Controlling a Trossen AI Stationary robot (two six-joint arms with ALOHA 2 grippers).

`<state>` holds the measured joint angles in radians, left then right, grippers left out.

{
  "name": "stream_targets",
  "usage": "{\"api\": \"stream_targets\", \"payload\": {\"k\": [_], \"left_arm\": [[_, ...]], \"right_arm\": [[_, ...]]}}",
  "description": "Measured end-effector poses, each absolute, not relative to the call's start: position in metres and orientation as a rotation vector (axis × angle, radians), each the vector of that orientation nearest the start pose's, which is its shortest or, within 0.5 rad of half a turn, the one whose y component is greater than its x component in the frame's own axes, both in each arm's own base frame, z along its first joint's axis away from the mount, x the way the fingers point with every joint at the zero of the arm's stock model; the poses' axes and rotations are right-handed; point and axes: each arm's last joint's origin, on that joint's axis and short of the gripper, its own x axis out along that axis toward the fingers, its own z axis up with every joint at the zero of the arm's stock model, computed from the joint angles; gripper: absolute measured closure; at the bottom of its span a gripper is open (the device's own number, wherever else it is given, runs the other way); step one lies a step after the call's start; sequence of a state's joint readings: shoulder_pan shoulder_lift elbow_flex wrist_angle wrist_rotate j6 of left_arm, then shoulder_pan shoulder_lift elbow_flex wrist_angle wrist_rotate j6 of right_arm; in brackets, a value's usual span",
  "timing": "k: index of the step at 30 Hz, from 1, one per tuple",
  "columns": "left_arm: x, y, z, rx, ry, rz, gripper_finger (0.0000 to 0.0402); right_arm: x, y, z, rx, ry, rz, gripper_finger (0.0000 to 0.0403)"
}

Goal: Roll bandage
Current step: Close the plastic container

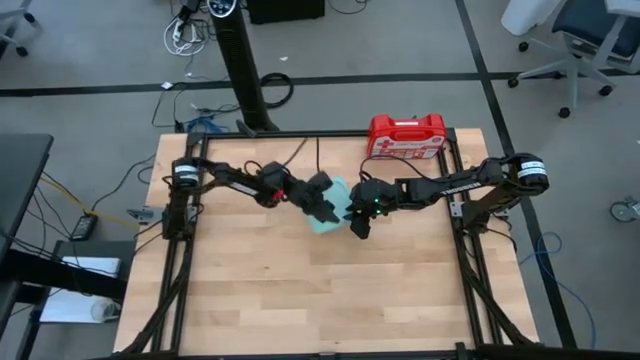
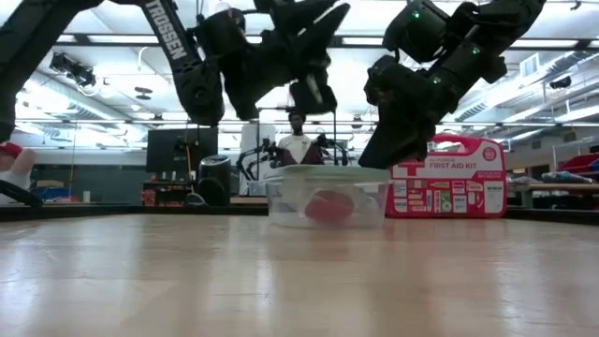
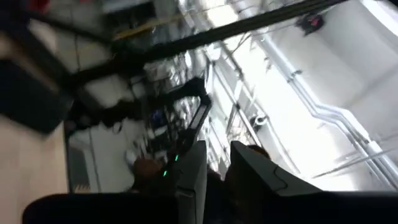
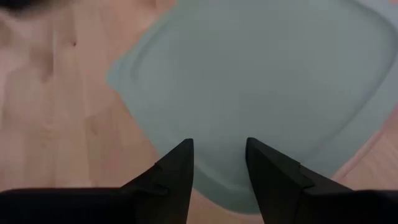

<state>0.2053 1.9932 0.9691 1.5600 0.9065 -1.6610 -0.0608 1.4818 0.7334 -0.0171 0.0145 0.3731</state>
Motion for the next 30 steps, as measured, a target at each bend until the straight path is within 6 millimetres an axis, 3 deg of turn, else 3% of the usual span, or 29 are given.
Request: {"api": "stream_targets", "payload": {"k": [5, 9, 19, 24, 30], "left_arm": [[0.378, 0.052, 0.226, -1.208, 0.185, -0.920, 0.0325], [0.379, 0.052, 0.215, -1.172, 0.202, -0.886, 0.0325], [0.366, 0.053, 0.191, -0.994, 0.172, -0.831, 0.0325], [0.368, 0.042, 0.178, -0.965, 0.189, -0.758, 0.0325], [0.382, 0.016, 0.172, -0.950, 0.255, -0.694, 0.0325]], "right_arm": [[0.289, -0.016, 0.182, 0.435, 0.690, -0.159, 0.0253], [0.294, -0.016, 0.193, 0.524, 0.603, -0.064, 0.0253], [0.285, -0.037, 0.209, 0.774, 0.526, -0.170, 0.0253], [0.281, -0.045, 0.209, 0.856, 0.554, -0.167, 0.0253], [0.269, -0.056, 0.220, 0.838, 0.545, -0.151, 0.0253]]}}
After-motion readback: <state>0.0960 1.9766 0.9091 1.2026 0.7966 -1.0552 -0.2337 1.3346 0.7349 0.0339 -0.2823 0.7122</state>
